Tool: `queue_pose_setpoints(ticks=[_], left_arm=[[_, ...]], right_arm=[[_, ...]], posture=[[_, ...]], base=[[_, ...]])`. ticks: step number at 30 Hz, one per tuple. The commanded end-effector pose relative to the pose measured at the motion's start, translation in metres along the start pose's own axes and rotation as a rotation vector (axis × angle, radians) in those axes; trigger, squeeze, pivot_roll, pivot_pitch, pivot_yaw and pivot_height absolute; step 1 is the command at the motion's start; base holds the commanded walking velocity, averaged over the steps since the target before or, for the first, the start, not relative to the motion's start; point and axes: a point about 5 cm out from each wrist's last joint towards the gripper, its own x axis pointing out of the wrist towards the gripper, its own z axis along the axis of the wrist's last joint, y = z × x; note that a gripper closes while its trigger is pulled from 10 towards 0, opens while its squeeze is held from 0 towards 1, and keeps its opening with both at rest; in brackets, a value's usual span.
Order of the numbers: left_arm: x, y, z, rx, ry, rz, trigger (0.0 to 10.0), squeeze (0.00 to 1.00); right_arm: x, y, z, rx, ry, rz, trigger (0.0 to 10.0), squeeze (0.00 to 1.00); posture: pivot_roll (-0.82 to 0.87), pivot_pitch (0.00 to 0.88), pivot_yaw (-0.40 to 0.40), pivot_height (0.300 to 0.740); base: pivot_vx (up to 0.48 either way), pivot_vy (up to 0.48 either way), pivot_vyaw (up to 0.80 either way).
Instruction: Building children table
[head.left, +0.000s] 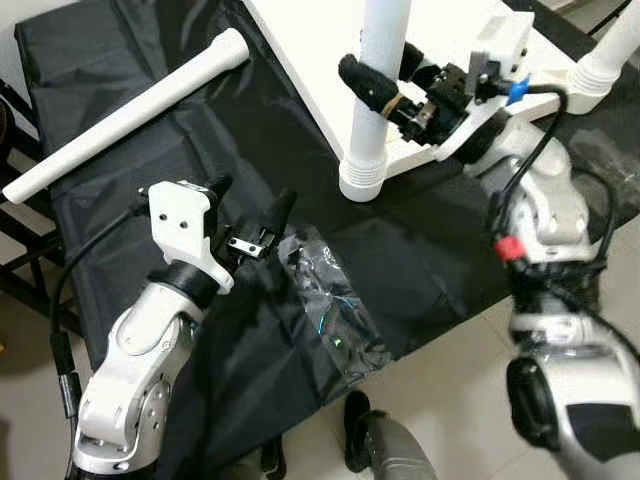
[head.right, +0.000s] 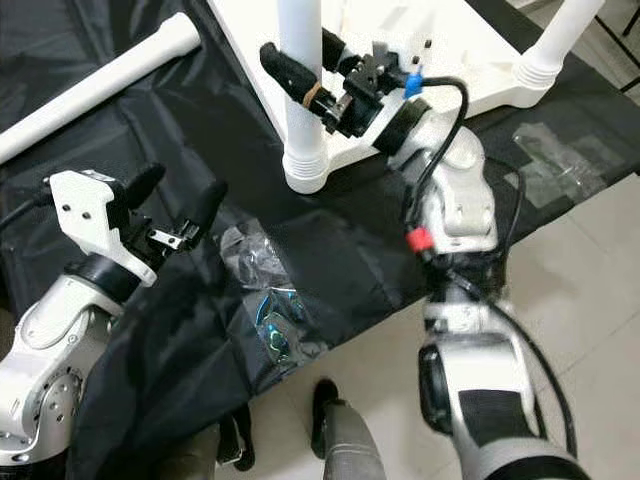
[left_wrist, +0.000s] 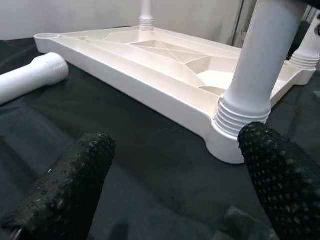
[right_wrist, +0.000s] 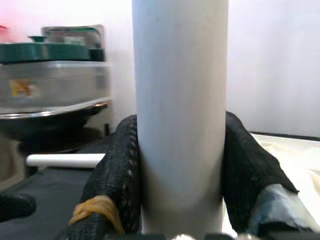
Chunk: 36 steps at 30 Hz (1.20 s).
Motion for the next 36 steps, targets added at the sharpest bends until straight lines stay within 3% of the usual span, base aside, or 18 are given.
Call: queue_pose_setpoints(ticks=[1,3,7,9,17,29,36], left_arm=[[-0.004,-0.002,0.001,-0.009,0.001,-0.005,10.0,0.0],[-0.003,0.0,0.002,0.0,-0.012,0.001,10.0,0.0],[-0.001,0.002,0.003,0.006,-0.019,0.005,10.0,0.0],[0.0,0.002,0.004,0.01,-0.026,0.005,10.0,0.0],[0.004,0.006,0.008,0.02,-0.045,-0.001,10.0,0.0],[0.014,0.007,0.023,0.015,-0.104,-0.042,10.0,0.0],[0.042,0.004,0.078,-0.093,-0.284,-0.217,10.0,0.0]], right_arm=[[-0.011,0.012,-0.039,0.055,0.201,-0.112,10.0,0.0],[-0.032,0.035,-0.058,-0.01,0.265,-0.455,10.0,0.0],[-0.037,0.048,-0.064,-0.042,0.293,-0.499,10.0,0.0],[-0.038,0.059,-0.075,-0.01,0.333,-0.529,10.0,0.0],[-0.031,0.055,-0.072,0.007,0.316,-0.581,10.0,0.0],[-0.036,0.053,-0.066,-0.029,0.336,-0.715,10.0,0.0],[-0.035,0.056,-0.068,-0.025,0.328,-0.729,10.0,0.0]], posture=[[0.03,0.417,-0.007,0.74],[0.03,0.405,-0.013,0.74],[0.03,0.395,-0.009,0.74],[0.04,0.388,-0.01,0.74],[0.04,0.359,-0.007,0.74],[0.04,0.337,-0.001,0.74],[0.05,0.318,0.0,0.74]], base=[[0.0,0.0,0.0],[0.0,0.0,0.0],[0.0,0.0,0.0],[0.0,0.0,0.0],[0.0,0.0,0.0],[0.0,0.0,0.0],[0.0,0.0,0.0]])
